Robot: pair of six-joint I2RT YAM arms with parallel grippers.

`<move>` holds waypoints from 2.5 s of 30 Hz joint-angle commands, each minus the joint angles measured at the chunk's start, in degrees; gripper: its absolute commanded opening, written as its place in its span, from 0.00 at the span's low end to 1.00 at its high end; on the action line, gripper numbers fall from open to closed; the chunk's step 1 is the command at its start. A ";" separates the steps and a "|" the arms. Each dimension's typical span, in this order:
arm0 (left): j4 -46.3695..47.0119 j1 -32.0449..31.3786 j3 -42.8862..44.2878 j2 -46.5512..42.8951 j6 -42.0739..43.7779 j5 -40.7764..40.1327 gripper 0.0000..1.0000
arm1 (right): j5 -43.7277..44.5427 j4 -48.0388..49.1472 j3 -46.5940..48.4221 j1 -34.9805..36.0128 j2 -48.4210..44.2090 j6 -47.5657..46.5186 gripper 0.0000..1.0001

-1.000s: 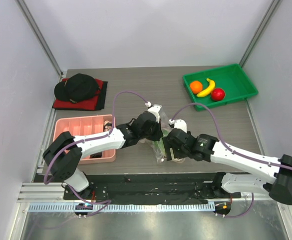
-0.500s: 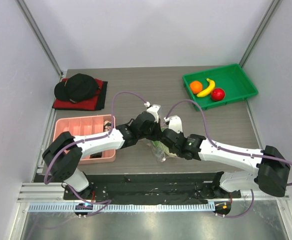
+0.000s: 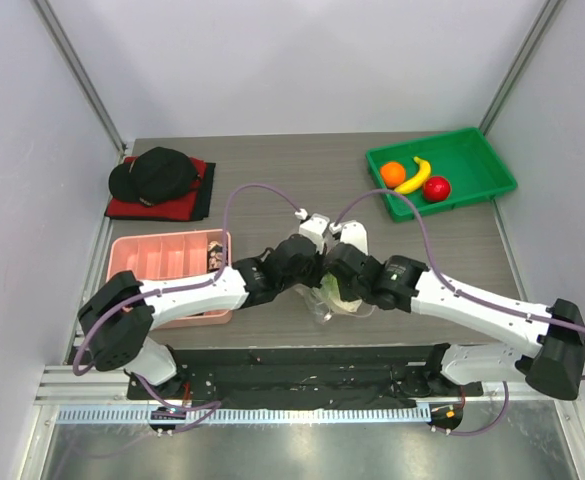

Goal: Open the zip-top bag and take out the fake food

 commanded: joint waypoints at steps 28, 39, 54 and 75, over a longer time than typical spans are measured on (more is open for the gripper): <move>3.43 -23.32 2.25 -7.95 30.53 -37.21 0.00 | -34.17 -3.46 9.74 -19.45 -0.68 -5.71 0.01; 8.52 -23.32 -1.61 -0.57 32.64 -40.65 0.00 | -46.47 -13.39 16.16 -27.01 -6.04 -5.45 0.01; 13.00 -21.83 -3.38 -4.34 30.17 -34.93 0.00 | -60.85 -7.09 8.70 -32.99 -10.43 4.28 0.01; 12.66 -12.08 -5.21 -4.86 29.56 -38.54 0.00 | -77.95 -6.77 7.63 -34.92 -23.89 20.26 0.01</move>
